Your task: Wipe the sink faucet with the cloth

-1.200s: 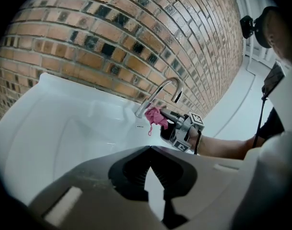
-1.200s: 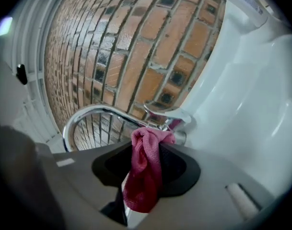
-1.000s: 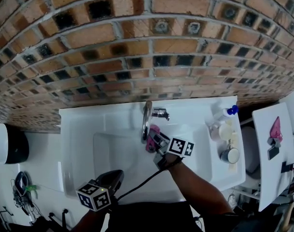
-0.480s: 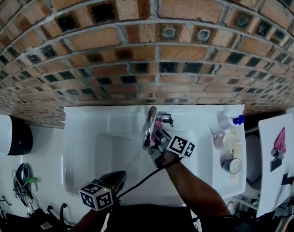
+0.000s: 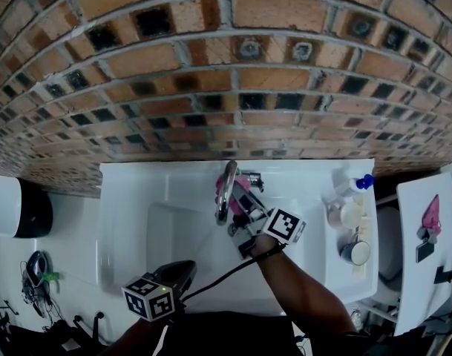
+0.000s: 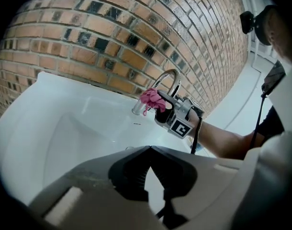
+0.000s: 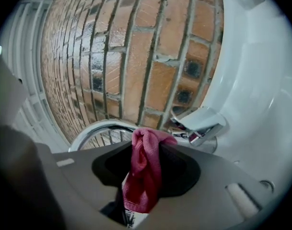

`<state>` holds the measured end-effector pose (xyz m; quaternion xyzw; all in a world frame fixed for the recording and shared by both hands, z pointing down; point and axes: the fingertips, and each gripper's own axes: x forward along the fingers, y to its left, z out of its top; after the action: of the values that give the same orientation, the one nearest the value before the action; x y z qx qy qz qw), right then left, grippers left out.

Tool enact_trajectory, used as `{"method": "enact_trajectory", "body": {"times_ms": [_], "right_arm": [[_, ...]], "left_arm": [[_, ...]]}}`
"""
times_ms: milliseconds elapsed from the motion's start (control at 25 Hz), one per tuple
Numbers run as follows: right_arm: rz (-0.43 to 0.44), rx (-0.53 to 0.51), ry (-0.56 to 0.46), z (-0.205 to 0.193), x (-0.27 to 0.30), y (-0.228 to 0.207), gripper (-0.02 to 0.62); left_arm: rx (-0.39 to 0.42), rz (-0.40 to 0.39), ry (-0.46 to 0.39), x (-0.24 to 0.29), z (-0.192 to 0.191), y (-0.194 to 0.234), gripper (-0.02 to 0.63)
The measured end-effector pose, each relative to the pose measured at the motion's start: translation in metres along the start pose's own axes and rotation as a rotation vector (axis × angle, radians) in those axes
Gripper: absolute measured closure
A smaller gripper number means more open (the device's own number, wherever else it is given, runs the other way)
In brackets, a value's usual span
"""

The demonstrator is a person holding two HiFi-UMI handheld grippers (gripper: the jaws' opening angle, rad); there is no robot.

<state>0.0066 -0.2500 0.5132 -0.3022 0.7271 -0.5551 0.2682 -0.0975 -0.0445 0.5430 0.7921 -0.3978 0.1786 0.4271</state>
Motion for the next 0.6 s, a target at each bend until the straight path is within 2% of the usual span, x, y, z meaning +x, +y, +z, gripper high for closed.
{"method": "enact_trajectory", "body": {"times_ms": [240, 360, 600], "right_arm": [[0.125, 0.039, -0.015, 0.010, -0.001, 0.035, 0.443], [0.226, 0.035, -0.007, 0.016, -0.003, 0.058, 0.443], [0.420, 0.114, 0.066, 0.016, -0.011, 0.072, 0.448]], "left_arm": [[0.014, -0.009, -0.011, -0.004, -0.005, -0.012, 0.600], [0.021, -0.008, -0.020, -0.008, -0.007, -0.015, 0.600], [0.024, 0.000, -0.043, -0.019, -0.012, -0.022, 0.600]]}}
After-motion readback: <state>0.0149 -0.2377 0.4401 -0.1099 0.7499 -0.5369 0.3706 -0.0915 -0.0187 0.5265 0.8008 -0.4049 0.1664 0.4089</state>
